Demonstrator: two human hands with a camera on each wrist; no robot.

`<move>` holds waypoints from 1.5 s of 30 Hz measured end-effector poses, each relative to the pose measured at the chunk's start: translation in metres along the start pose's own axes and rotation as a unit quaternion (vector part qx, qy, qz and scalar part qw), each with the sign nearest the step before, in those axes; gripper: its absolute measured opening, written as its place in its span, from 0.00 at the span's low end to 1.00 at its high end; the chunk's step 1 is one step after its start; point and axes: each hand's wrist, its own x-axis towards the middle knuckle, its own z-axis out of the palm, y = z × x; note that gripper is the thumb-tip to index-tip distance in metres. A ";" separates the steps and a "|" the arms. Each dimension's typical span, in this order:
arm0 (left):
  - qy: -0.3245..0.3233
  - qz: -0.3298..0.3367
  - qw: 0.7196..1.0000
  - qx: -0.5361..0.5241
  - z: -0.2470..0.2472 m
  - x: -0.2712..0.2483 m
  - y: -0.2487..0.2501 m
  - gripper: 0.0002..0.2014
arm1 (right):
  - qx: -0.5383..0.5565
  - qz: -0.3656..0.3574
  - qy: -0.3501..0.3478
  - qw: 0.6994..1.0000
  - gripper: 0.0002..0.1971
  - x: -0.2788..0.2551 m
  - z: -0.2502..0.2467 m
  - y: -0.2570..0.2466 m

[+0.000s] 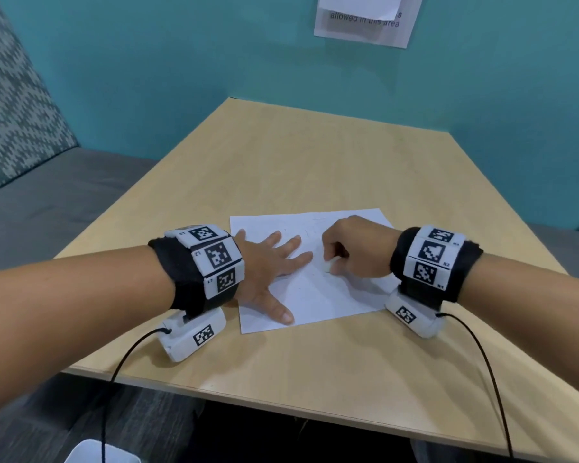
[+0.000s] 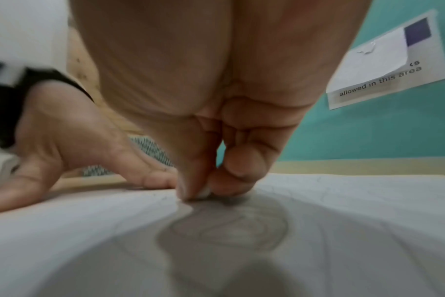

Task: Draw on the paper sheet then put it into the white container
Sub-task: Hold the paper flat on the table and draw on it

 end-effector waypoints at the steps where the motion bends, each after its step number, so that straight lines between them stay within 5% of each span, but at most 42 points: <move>1: -0.001 0.000 1.000 0.000 0.001 0.000 0.000 0.57 | 0.004 0.000 0.001 1.000 0.03 0.000 0.001 0.001; 5: -0.009 0.004 1.000 -0.002 0.000 -0.002 0.000 0.56 | 0.016 -0.060 -0.044 0.997 0.02 -0.014 0.016 -0.021; 11: -0.018 0.001 1.000 0.015 -0.002 -0.004 0.001 0.57 | -0.007 0.003 -0.008 1.000 0.03 -0.007 0.001 -0.006; 17: -0.050 -0.007 0.999 0.015 -0.008 -0.014 -0.001 0.59 | 0.035 -0.073 -0.054 0.995 0.10 -0.033 0.016 -0.023; 26: -0.076 0.006 0.997 -0.016 0.003 -0.053 0.013 0.52 | 0.099 -0.054 0.105 0.988 0.02 -0.039 -0.018 0.025; 36: 0.036 -0.055 0.997 -0.027 -0.020 -0.038 0.011 0.49 | 0.079 -0.013 0.086 0.993 0.05 0.010 -0.005 0.014; 45: 0.030 -0.049 0.998 0.003 -0.017 -0.002 -0.009 0.47 | 0.040 0.014 0.026 0.999 0.05 0.043 -0.002 -0.008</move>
